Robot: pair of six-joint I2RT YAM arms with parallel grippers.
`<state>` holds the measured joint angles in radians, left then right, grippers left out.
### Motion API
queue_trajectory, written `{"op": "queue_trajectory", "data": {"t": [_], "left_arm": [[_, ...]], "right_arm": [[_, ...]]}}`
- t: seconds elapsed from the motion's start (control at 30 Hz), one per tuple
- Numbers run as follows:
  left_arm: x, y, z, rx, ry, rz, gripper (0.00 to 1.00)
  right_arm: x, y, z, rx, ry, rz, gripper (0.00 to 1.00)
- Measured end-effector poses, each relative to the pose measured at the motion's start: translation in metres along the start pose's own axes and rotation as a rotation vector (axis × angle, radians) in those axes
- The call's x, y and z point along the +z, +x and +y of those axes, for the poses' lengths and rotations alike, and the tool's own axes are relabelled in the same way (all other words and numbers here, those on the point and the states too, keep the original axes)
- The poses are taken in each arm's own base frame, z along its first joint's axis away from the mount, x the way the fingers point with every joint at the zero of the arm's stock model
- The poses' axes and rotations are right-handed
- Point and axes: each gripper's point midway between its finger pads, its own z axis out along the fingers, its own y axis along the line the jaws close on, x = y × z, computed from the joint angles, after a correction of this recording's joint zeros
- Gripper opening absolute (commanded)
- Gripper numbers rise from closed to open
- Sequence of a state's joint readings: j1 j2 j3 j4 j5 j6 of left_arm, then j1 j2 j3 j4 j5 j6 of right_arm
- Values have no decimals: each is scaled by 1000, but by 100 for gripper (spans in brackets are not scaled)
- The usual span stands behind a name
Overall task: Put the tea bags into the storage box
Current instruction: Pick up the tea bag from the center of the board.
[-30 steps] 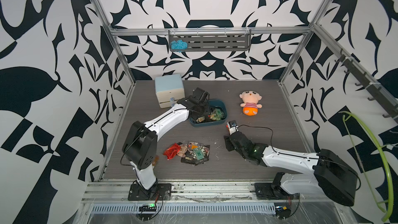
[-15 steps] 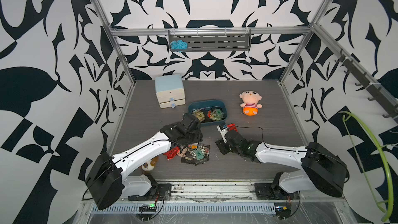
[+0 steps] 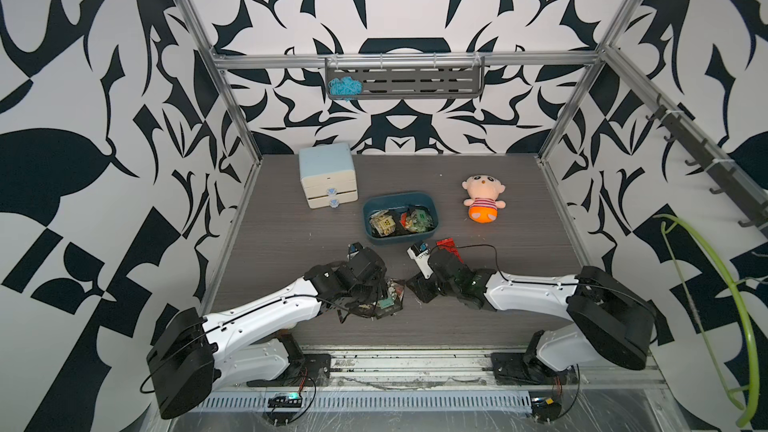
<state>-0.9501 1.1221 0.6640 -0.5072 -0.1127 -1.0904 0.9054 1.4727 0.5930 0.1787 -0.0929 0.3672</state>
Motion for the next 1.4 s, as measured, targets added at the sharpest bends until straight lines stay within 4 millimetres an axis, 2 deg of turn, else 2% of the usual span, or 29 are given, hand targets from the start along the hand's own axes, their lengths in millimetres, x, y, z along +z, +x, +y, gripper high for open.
{"op": "queue_trajectory", "data": {"t": [0.1, 0.2, 0.27, 0.4, 0.5, 0.77, 0.93, 1.3, 1.4], "left_arm": [[7, 8, 11, -32, -7, 8, 64], [14, 16, 17, -51, -12, 19, 61], [16, 18, 16, -58, -5, 22, 59], [20, 19, 6, -56, 14, 20, 54], [26, 21, 8, -58, -3, 25, 50], [27, 18, 13, -74, -26, 3, 50], [31, 17, 12, -93, -5, -9, 46], [42, 17, 15, -78, -45, -5, 45], [42, 17, 15, -74, -42, -6, 42]], "right_arm": [[2, 1, 5, -1, -23, 9, 41], [7, 1, 12, 0, -51, 28, 34], [11, 0, 17, 1, -65, 37, 29], [12, -3, 23, -1, -85, 38, 28], [14, -3, 26, -5, -93, 44, 24], [29, -3, 31, -10, -92, 87, 22], [35, 2, 31, -14, -79, 129, 21], [41, 3, 31, -20, -64, 159, 18], [41, 3, 30, -21, -61, 162, 19]]}}
